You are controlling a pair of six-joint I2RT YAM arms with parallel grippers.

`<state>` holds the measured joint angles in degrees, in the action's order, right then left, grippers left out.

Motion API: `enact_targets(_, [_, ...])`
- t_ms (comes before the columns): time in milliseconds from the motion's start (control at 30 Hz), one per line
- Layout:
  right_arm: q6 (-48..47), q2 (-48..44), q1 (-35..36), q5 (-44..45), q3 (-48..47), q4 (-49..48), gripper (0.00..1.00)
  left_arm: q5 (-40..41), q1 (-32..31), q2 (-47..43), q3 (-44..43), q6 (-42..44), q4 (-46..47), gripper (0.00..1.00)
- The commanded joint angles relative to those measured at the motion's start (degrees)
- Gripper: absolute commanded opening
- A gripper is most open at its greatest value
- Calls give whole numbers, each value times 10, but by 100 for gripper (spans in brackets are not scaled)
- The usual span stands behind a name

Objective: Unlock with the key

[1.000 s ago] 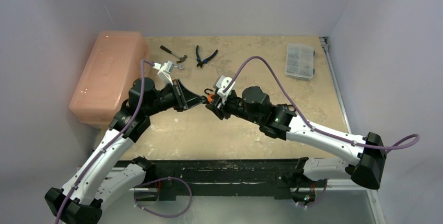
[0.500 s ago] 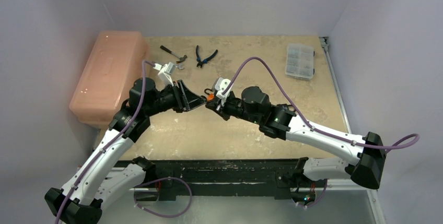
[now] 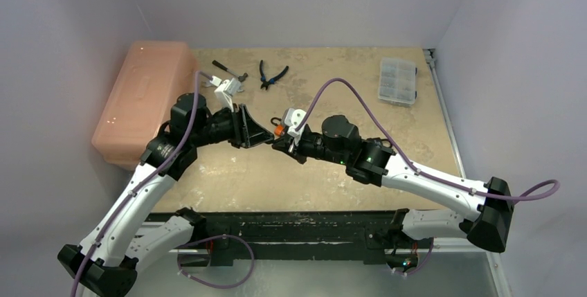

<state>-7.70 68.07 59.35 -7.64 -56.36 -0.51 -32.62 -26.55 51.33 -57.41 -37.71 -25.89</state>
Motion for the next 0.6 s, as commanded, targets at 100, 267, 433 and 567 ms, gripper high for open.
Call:
enact_targets(100, [-15, -16, -1, -10, -23, -12, 0, -24, -1, 10, -26, 32, -24, 35])
enact_targets(267, [-18, -12, -1, -8, -25, -11, 0, -28, -1, 16, -22, 33, -26, 29])
enact_targets(433, [-18, -12, -1, -13, -24, -10, 0, -26, -1, 16, -15, 26, -13, 24])
enact_targets(567, [-15, -12, -1, -13, -23, -11, 0, -28, -1, 19, -3, 19, 0, 3])
